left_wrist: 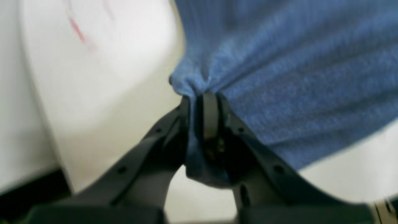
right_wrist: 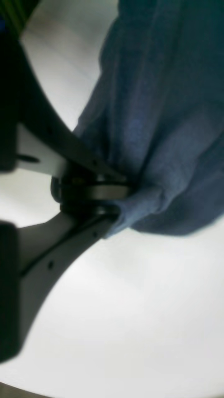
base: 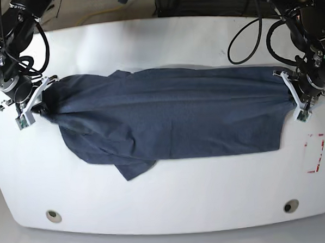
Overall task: Fold the T-shirt properly
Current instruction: 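Pull the folded edge back and lay it down with both grippers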
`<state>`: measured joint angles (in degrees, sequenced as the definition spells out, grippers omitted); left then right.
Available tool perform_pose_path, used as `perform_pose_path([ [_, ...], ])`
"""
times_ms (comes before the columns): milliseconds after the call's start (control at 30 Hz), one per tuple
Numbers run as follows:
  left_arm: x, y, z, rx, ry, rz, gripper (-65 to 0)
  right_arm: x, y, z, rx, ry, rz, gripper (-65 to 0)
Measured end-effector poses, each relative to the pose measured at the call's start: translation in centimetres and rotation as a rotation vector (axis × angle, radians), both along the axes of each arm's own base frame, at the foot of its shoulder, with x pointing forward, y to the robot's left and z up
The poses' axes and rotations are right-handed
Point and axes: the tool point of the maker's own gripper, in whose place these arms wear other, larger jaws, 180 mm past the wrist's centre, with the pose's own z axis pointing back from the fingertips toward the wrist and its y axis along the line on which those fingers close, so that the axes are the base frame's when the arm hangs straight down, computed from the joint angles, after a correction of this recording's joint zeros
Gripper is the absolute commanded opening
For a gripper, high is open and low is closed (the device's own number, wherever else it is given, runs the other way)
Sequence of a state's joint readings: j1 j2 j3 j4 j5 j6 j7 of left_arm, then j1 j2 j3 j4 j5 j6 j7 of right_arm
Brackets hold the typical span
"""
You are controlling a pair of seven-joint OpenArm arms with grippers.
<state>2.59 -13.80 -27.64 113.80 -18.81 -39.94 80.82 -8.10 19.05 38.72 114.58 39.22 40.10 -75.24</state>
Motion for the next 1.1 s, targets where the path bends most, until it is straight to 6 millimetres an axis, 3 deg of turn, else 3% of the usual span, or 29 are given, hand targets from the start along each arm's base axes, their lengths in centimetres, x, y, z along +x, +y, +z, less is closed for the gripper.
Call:
perform_pose_path([
  [333, -7.4, 2.7, -3.8, -0.014, 0.133, 0.101, -62.1, -6.5, -0.3, -4.6, 0.041, 0.177, -0.061, -65.0],
  [433, -8.1, 2.8, -4.1, -0.016, 0.141, 0.108, -62.1, -7.2, 0.0, -5.2, 0.05, 0.199, -0.065, -65.0],
  [633, -5.8, 1.7, -3.3, -0.058, 0.055, 0.11, -61.8, -6.0, 0.1, -4.6, 0.053, 0.164, -0.068, -65.0],
  [800, -0.9, 0.1, -0.7, -0.075, -0.065, 0.06, -61.8, -2.0, -0.2, -2.5, -0.006, 0.075, -0.055, -65.0],
  [900, 1.2, -1.0, 0.7, -0.085, -0.12, 0.019, -61.8, 0.1, 0.5, -2.1, -0.063, 0.065, -0.028, -65.0],
  [1100, 4.4, -1.0, 3.9, -0.064, -0.209, 0.014, -61.8, 4.5, 0.6, 1.4, -0.114, -0.046, -0.026, -65.0],
])
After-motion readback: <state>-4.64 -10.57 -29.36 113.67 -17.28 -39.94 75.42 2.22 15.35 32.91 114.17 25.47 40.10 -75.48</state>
